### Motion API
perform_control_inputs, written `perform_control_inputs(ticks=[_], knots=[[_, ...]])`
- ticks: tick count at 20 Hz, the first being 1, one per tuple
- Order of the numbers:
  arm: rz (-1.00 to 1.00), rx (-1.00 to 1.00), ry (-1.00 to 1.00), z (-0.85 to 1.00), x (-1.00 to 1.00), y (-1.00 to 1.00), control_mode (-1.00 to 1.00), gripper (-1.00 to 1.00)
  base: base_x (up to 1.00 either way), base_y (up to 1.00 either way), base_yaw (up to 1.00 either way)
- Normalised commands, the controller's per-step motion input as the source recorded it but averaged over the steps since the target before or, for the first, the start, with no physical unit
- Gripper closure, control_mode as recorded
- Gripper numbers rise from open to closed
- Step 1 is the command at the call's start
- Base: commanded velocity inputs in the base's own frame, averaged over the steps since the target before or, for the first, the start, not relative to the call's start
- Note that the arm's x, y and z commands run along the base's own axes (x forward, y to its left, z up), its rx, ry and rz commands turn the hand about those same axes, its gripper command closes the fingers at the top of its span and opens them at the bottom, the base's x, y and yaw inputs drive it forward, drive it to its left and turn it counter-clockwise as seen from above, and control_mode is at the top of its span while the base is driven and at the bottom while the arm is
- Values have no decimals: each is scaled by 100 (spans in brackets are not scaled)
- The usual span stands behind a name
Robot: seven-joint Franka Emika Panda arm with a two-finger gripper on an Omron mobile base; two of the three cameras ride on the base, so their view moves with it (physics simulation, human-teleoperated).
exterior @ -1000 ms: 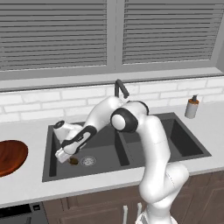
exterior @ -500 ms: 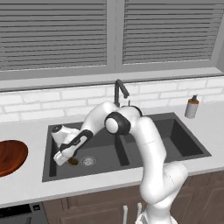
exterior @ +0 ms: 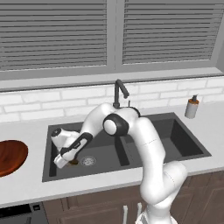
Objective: Pick the mushroom from the sink and place it in the bowl. Then pick the bowl and place it in the microwave. Then close the microwave door and press the start button.
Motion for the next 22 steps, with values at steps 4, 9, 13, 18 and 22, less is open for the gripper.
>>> perform_control_inputs(ticks=[4, 9, 13, 18, 22], knots=[[1, 0, -1, -18, 0, -16, -100, -100, 0, 0, 0], [3, 0, 0, -25, 0, -6, -100, -100, 0, 0, 0], [2, 0, 0, -19, 0, 0, -100, 100, 0, 0, 0], [1, 0, 0, -1, -3, 0, -100, 100, 0, 0, 0], [0, 0, -9, 49, -64, 0, -100, 100, 0, 0, 0]])
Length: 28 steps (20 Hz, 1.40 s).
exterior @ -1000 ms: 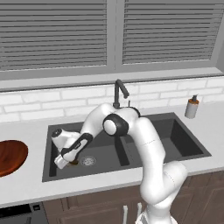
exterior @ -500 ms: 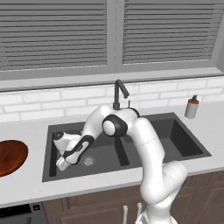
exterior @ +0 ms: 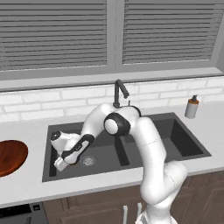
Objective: Pick the mushroom from the sink and place it in the bowl. Then pick the bowl and place it in the microwave. Then close the microwave door and press the start button.
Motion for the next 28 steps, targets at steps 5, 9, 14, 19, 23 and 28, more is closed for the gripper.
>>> perform_control_inputs(ticks=[5, 9, 14, 19, 23, 28], knots=[[0, 0, -15, 100, -80, -13, -100, 100, 0, 0, 0], [0, 1, -10, 100, -62, -15, -100, 100, 0, 0, 0], [0, 6, -4, 100, -44, -4, -100, 100, 0, 0, 0], [0, 11, 0, 100, -10, 10, -100, 100, 0, 0, 0], [0, 9, 0, 81, 0, 54, -100, 100, 0, 0, 0], [0, 8, 0, 57, 0, 69, -100, 100, 0, 0, 0]])
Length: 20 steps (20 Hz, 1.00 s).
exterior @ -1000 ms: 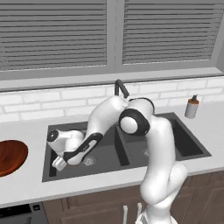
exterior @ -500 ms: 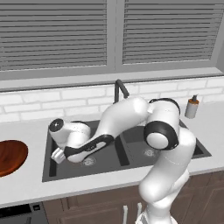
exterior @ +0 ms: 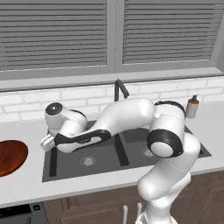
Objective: Pick the mushroom from the sink and place it in the bowl. Then pick the bowl and place it in the microwave. Then close the microwave door and press the start button.
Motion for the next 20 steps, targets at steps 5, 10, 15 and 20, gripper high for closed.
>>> perform_control_inputs(ticks=[5, 10, 15, 20], knots=[[0, 6, 0, 7, 0, 79, -100, 100, 0, 0, 0], [0, 3, 0, 0, 0, 77, -100, 100, 0, 0, 0], [0, 0, 0, 0, 0, 69, -100, 100, 0, 0, 0], [-5, 0, 0, 0, -6, 56, -100, 100, 0, 0, 0]])
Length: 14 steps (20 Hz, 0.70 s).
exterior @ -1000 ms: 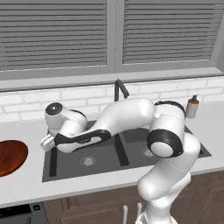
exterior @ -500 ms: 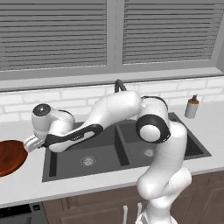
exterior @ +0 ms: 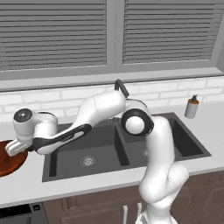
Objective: Pick the mushroom from the sink and place it in the bowl. Then pick the bowl and place it in the microwave. Then close the microwave door and press the start button.
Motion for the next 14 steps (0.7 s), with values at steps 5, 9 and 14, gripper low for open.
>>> perform_control_inputs(ticks=[5, 9, 14], knots=[[-10, 0, 0, -1, -1, 42, -100, 100, 0, 0, 0], [-14, 0, 0, -18, 0, 28, -100, 100, 0, 0, 0], [-13, 0, 0, -27, 0, 17, -100, 100, 0, 0, 0]])
